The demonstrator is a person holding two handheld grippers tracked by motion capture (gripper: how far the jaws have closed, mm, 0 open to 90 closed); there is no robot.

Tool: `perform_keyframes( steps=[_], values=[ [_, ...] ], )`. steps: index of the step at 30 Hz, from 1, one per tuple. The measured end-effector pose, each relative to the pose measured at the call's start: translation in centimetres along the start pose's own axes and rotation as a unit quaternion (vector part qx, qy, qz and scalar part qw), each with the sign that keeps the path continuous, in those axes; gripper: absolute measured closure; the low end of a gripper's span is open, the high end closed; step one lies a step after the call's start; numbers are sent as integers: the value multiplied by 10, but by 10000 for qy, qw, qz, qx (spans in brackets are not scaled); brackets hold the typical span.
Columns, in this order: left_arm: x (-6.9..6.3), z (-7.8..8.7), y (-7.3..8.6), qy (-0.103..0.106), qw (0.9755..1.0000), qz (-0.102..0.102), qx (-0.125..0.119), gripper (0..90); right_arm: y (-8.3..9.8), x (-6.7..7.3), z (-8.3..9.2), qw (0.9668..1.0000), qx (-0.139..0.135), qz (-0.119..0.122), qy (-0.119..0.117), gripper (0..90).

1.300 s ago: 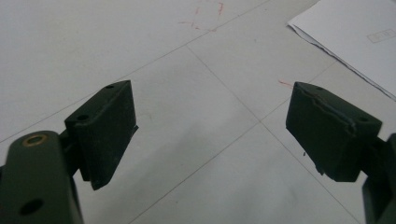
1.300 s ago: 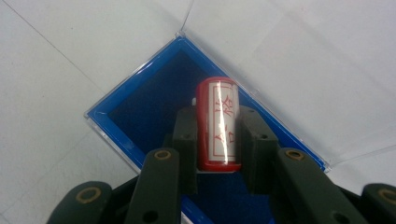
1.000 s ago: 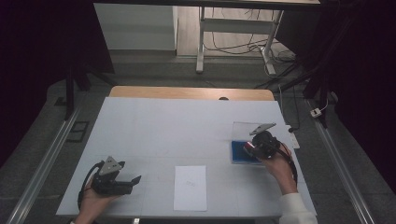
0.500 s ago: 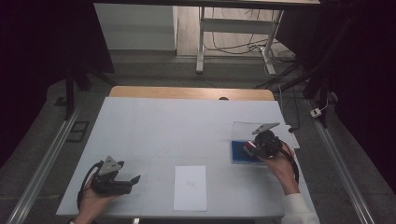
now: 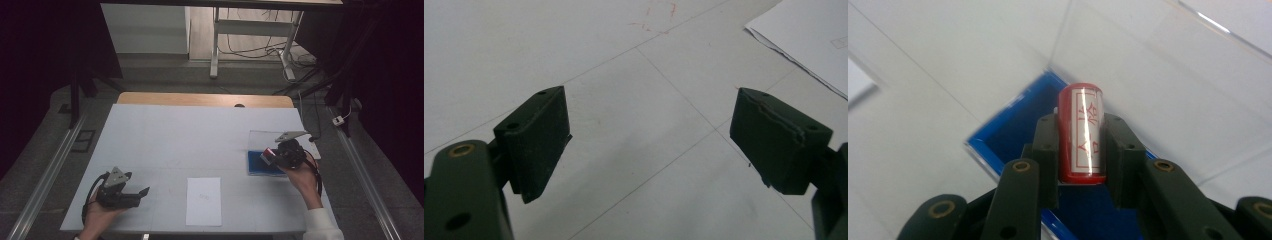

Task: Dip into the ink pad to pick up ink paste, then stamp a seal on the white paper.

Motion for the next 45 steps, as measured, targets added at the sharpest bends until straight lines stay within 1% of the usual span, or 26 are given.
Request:
perform_keyframes(
  steps=[2, 7, 14, 20, 23, 24, 29, 31, 35, 39, 45],
  values=[
    [0, 0, 0, -7, 10000, 2, 1, 167, -2, 1, 2, 9999, -110, -70, -110, 698],
    [0, 0, 0, -8, 10000, -11, 2, 167, -4, 1, 8, 9995, -258, -102, -161, 698],
    [0, -1, 0, -15, 10000, -17, 23, 167, -8, 3, 13, 9980, -478, -223, -350, 698],
    [0, -1, 0, -11, 10000, -2, 4, 167, -12, 5, 19, 9977, -570, -175, -335, 698],
    [0, -1, 0, 1, 10000, 1, 9, 167, -14, 6, 20, 9977, -575, -142, -337, 698],
    [0, -1, 0, 3, 10000, -1, 9, 168, -14, 8, 20, 9973, -614, -144, -377, 698],
    [0, -1, 0, 3, 10000, 3, 1, 167, -16, 10, 21, 9970, -625, -144, -436, 698],
    [0, -1, -1, 2, 10000, 1, -3, 167, -17, 11, 21, 9971, -625, -118, -413, 698],
    [0, 0, -1, 8, 10000, 13, -35, 167, -19, 15, 22, 9962, -697, -116, -517, 698],
    [0, -1, -2, 3, 10000, 4, -32, 167, -23, 22, 22, 9956, -724, -42, -590, 698],
    [-1, -1, -2, 17, 10000, -33, -47, 167, -30, 34, 25, 9934, -837, 52, -787, 698]
  ],
)
Point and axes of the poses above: each handheld gripper's, and its own axes: z roughly backward along the jaws, y roughly out of its underside, x roughly to its left, the point moved 8 cm from there along -z, roughly forward along the jaws
